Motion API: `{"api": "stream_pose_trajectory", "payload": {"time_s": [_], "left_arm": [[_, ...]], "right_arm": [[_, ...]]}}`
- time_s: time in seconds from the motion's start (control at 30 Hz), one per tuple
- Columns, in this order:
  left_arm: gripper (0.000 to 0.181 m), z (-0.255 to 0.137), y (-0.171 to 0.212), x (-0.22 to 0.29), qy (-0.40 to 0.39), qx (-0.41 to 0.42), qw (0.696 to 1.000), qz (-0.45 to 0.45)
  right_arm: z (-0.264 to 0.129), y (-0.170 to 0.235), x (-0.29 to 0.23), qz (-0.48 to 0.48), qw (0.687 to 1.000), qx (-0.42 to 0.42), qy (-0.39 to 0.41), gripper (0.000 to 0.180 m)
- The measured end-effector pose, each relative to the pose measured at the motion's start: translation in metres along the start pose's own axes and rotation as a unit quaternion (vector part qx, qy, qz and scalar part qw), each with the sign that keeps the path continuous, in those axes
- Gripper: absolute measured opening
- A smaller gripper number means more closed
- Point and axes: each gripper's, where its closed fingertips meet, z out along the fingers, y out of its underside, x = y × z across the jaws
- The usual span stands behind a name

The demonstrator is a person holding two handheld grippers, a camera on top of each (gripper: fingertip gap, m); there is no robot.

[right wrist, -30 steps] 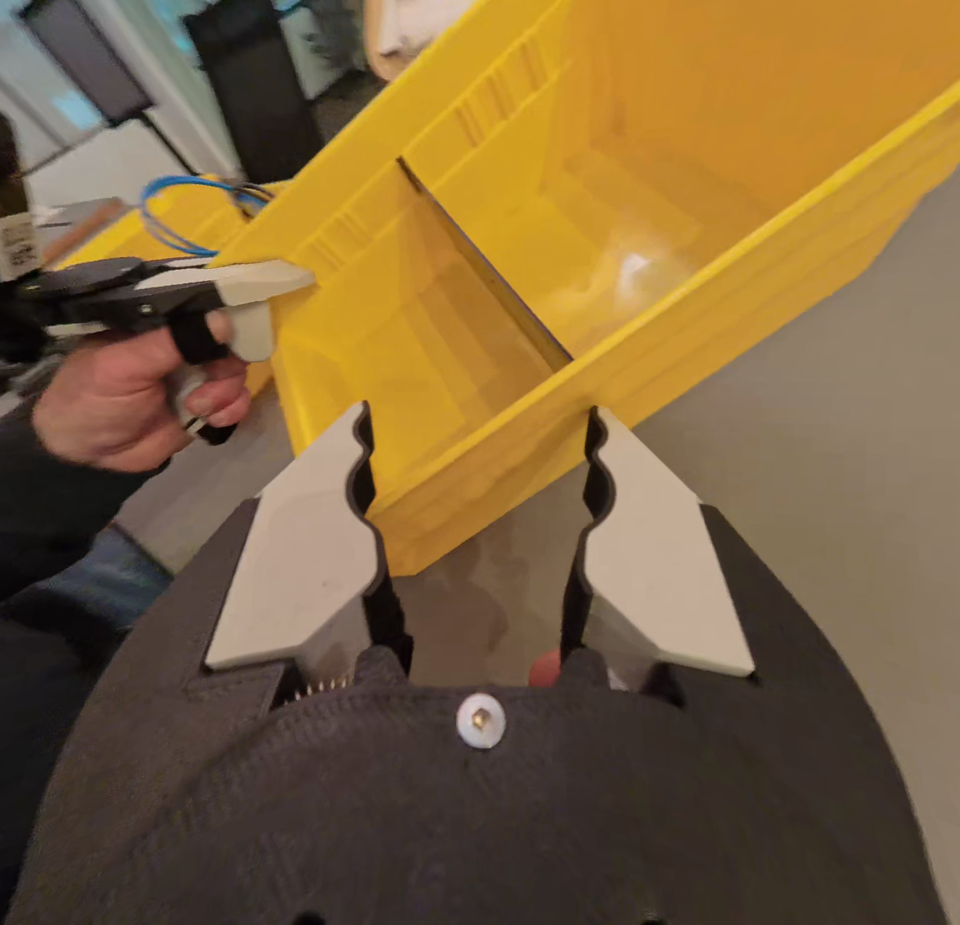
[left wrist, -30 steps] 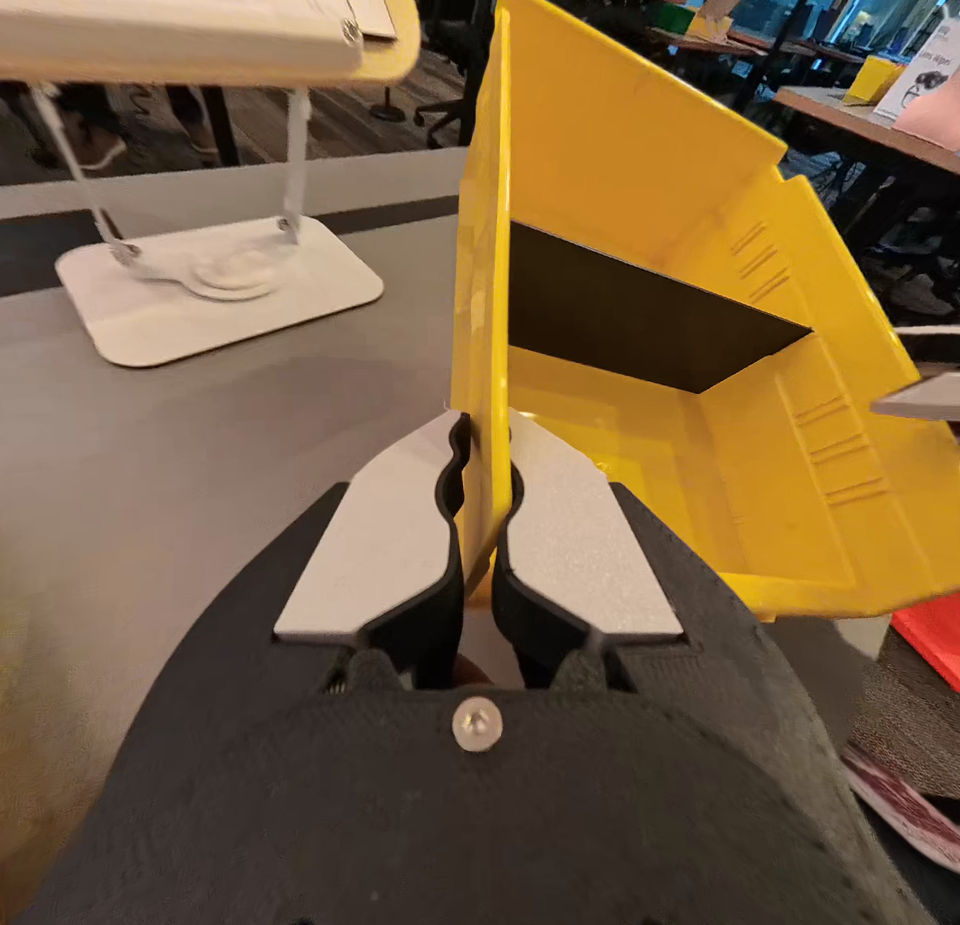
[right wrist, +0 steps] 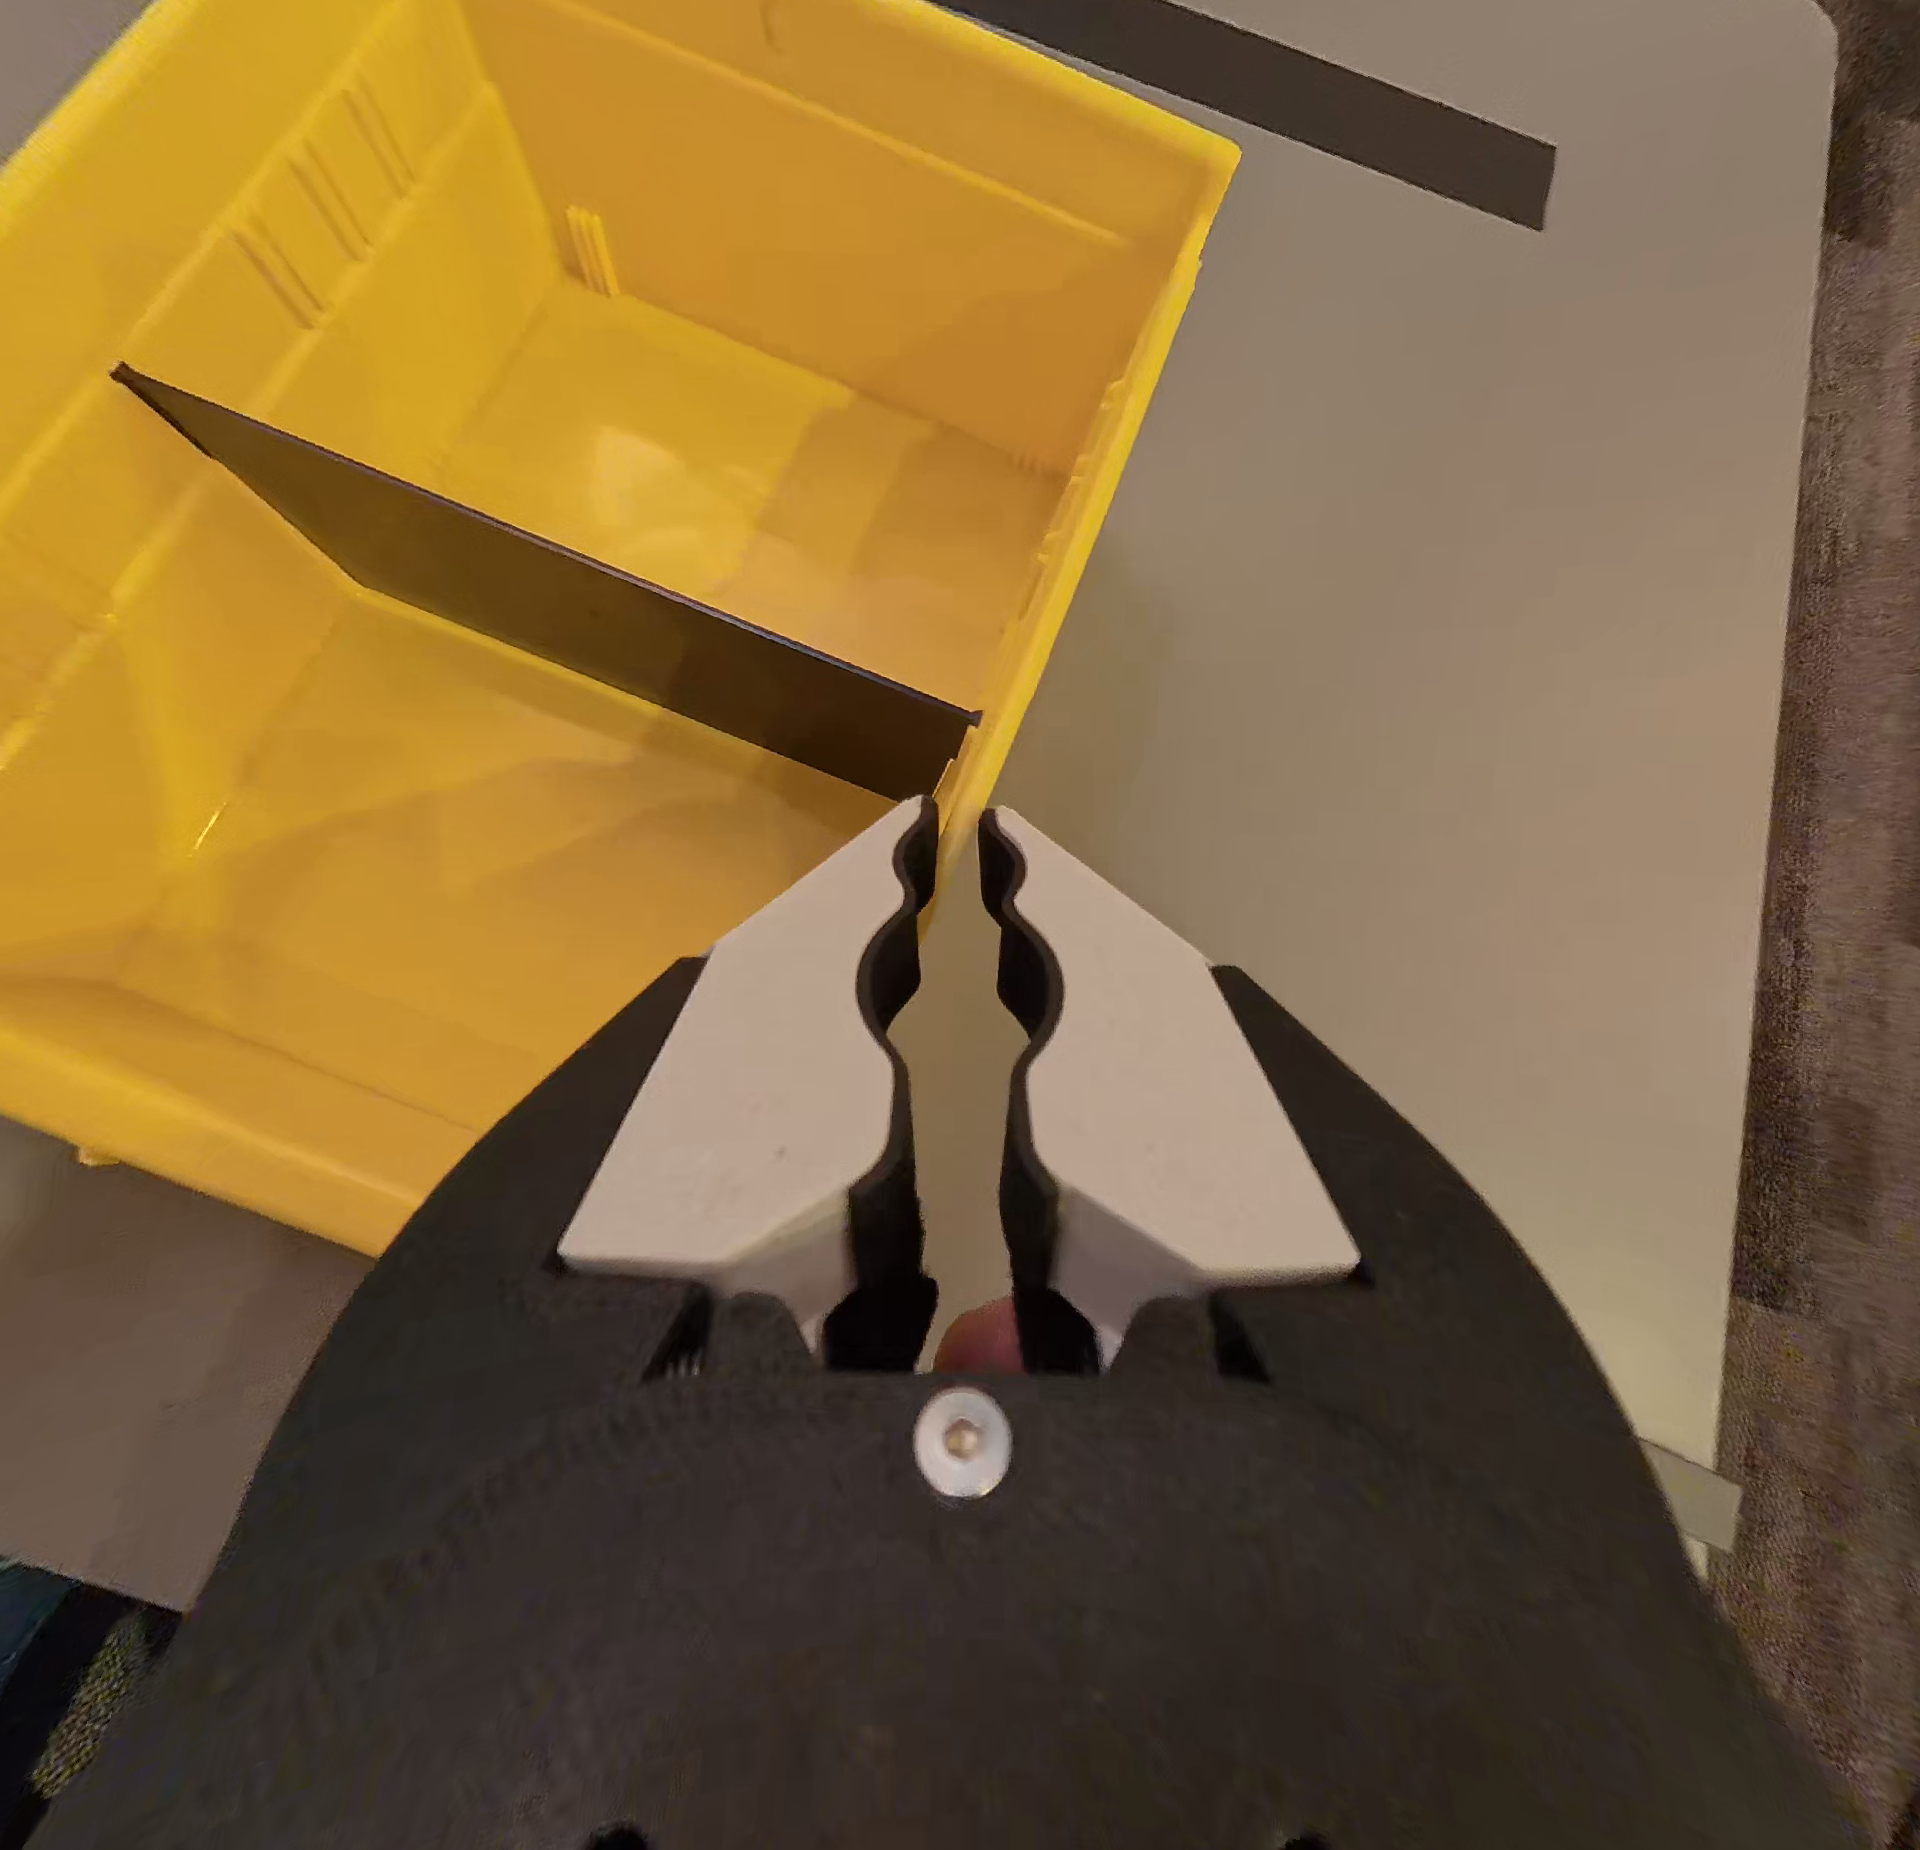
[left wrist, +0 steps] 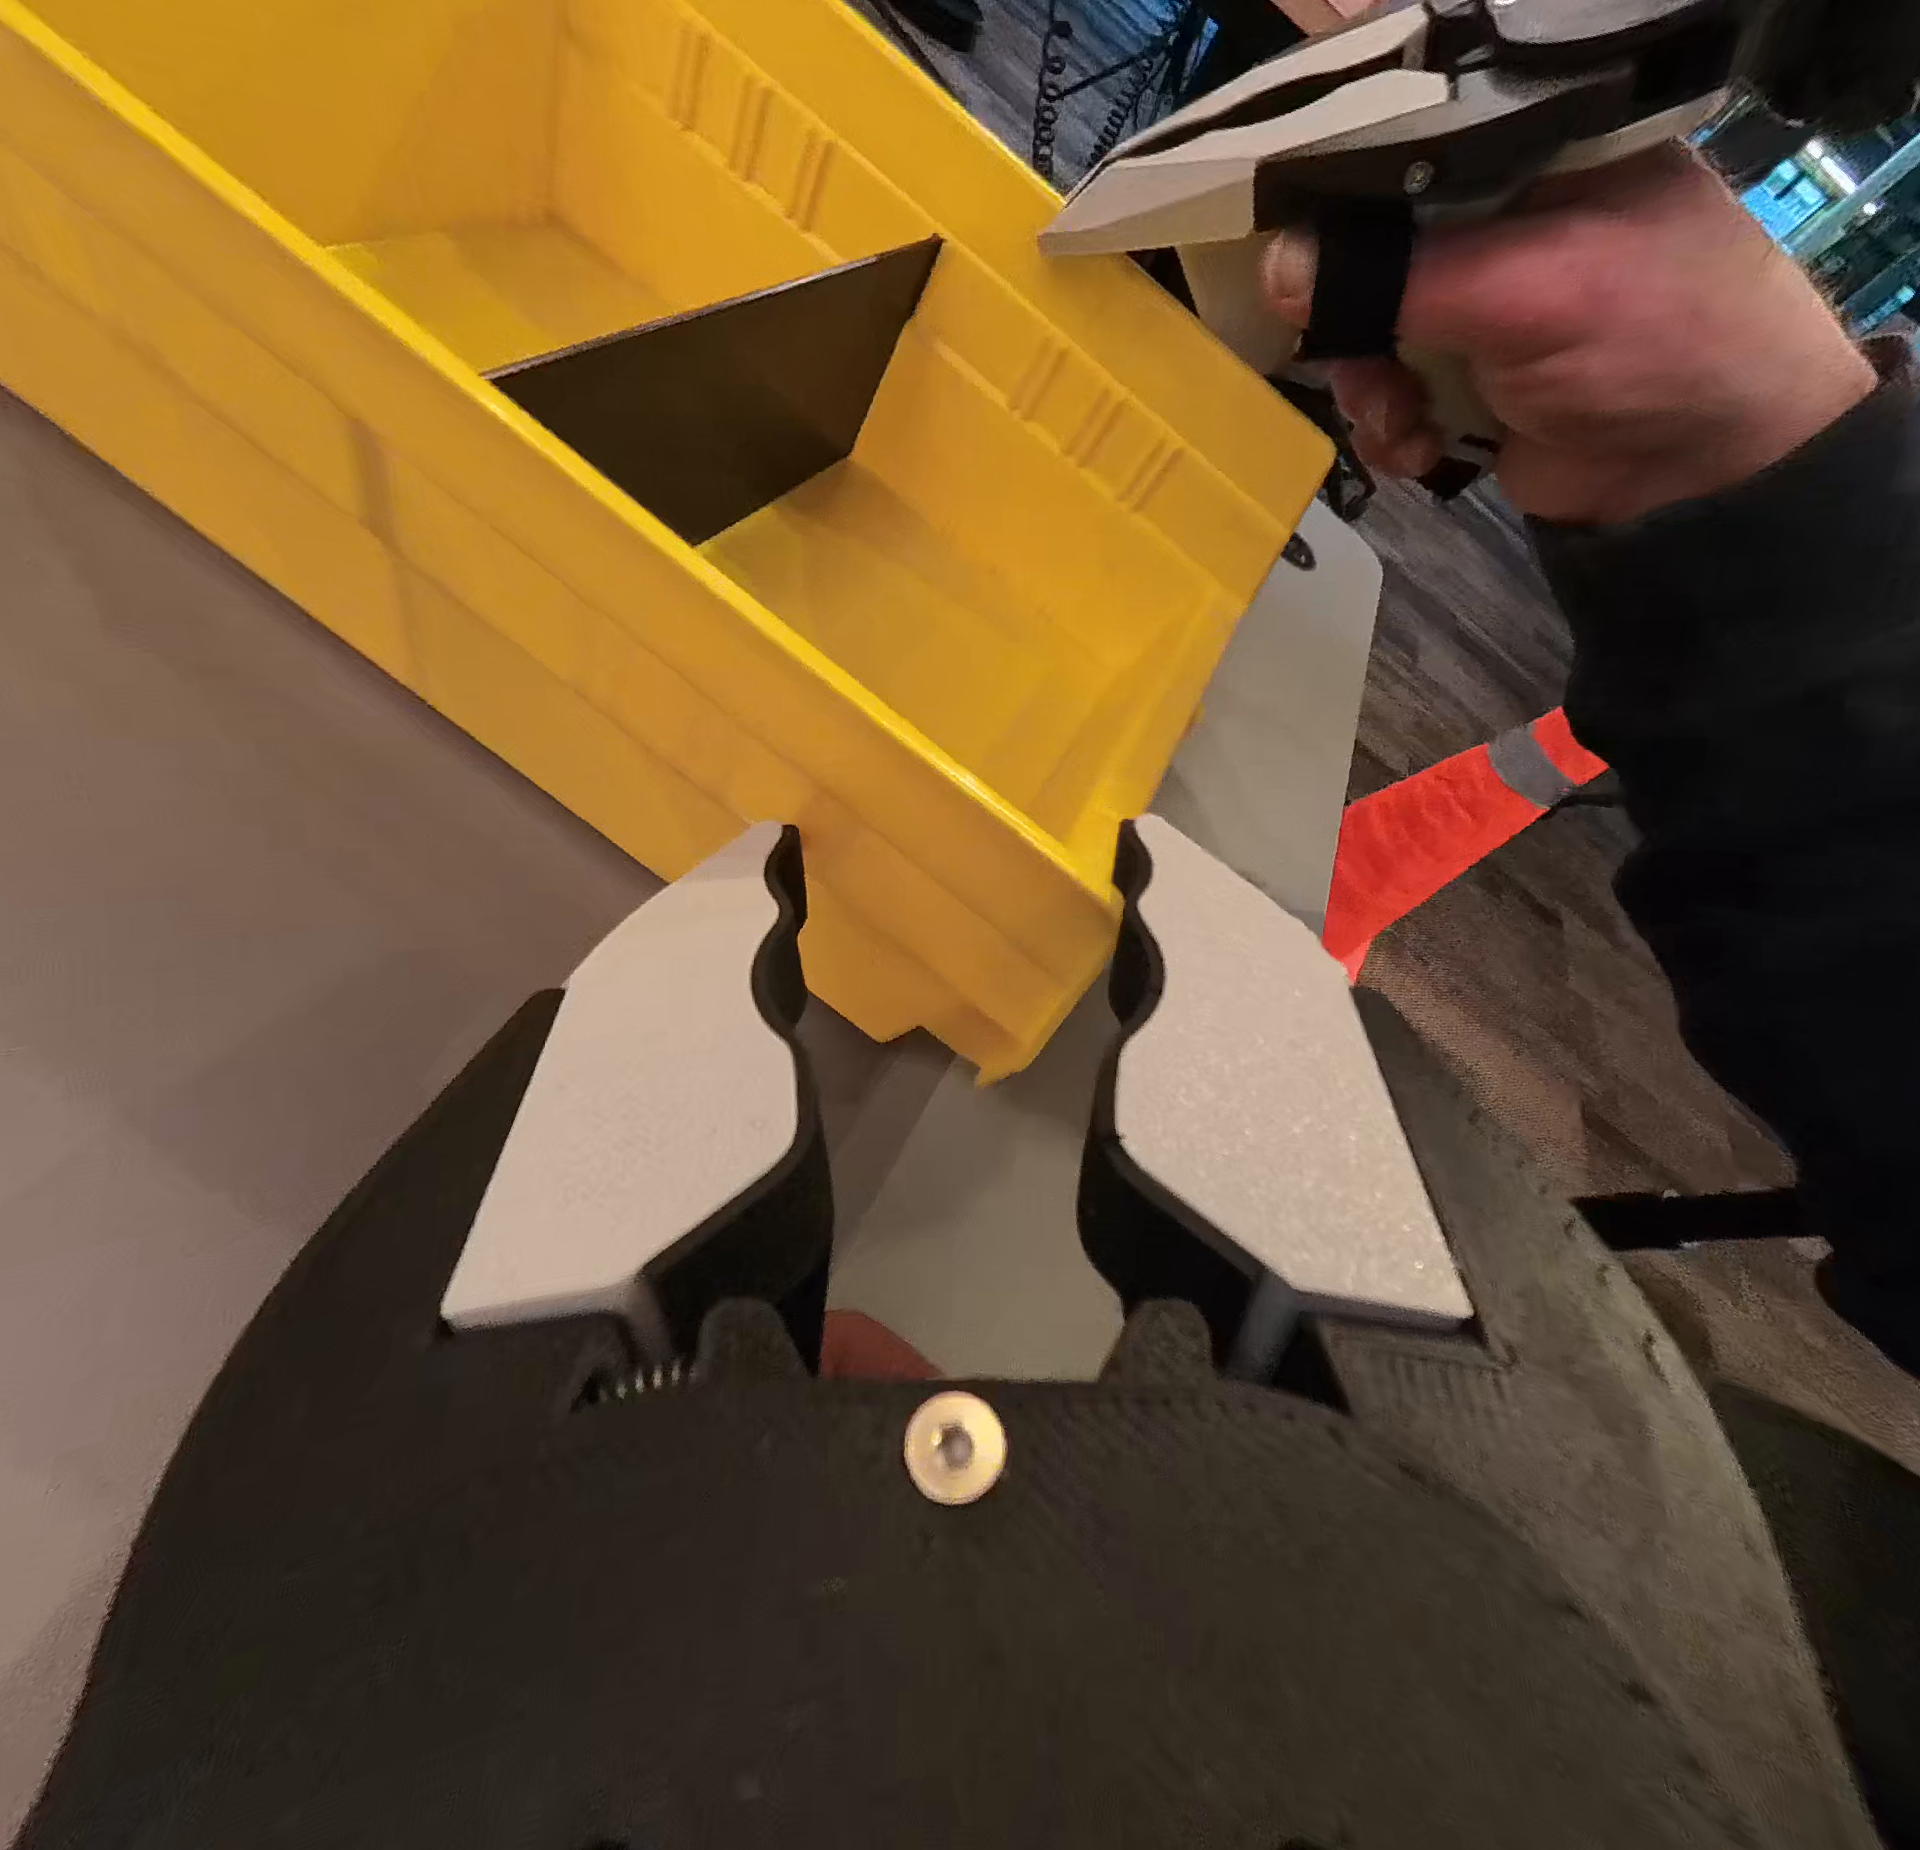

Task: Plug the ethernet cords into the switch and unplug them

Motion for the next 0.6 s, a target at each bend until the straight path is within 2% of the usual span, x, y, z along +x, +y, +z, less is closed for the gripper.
{"api": "stream_pose_trajectory", "payload": {"time_s": [0.23, 0.33, 0.4, 0.47, 0.53, 0.6], "left_arm": [[0.062, 0.037, -0.010, 0.021, 0.042, -0.008, 0.999, -0.002], [0.058, 0.023, -0.024, 0.024, 0.057, 0.017, 0.998, 0.000], [0.059, -0.012, -0.039, 0.020, 0.040, 0.048, 0.998, 0.026], [0.063, -0.063, -0.053, 0.007, -0.014, 0.071, 0.995, 0.064], [0.064, -0.131, -0.064, -0.022, -0.111, 0.098, 0.984, 0.099], [0.064, -0.211, -0.062, -0.066, -0.242, 0.105, 0.957, 0.119]], "right_arm": [[-0.005, 0.010, 0.044, -0.004, 1.000, -0.017, 0.009, 0.009], [-0.008, 0.009, 0.052, 0.014, 1.000, 0.003, 0.001, 0.020], [-0.012, 0.011, 0.055, 0.003, 1.000, 0.007, 0.021, 0.027], [-0.015, 0.016, 0.053, -0.003, 0.999, 0.006, 0.033, 0.031], [-0.018, 0.019, 0.051, -0.005, 0.999, 0.012, 0.040, 0.031], [-0.020, 0.021, 0.050, -0.005, 0.999, 0.012, 0.045, 0.038]]}}
